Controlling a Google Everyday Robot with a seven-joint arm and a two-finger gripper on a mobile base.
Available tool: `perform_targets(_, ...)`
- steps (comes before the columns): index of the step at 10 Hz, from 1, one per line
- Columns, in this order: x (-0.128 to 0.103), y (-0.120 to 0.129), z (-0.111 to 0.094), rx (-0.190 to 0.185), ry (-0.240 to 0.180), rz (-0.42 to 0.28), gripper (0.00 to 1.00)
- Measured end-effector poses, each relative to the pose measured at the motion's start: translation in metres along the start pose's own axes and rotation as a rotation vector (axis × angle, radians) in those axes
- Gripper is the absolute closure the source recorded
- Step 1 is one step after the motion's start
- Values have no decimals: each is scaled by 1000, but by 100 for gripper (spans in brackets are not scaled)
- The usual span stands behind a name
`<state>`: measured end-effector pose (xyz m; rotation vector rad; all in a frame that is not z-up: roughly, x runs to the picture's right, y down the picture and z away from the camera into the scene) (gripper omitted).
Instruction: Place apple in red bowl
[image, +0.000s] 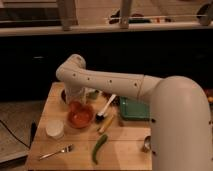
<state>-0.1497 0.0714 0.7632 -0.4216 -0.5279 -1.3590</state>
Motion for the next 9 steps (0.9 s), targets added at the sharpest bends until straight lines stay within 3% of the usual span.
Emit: perform_targets(9,1,-2,1,9,-8,-8,20)
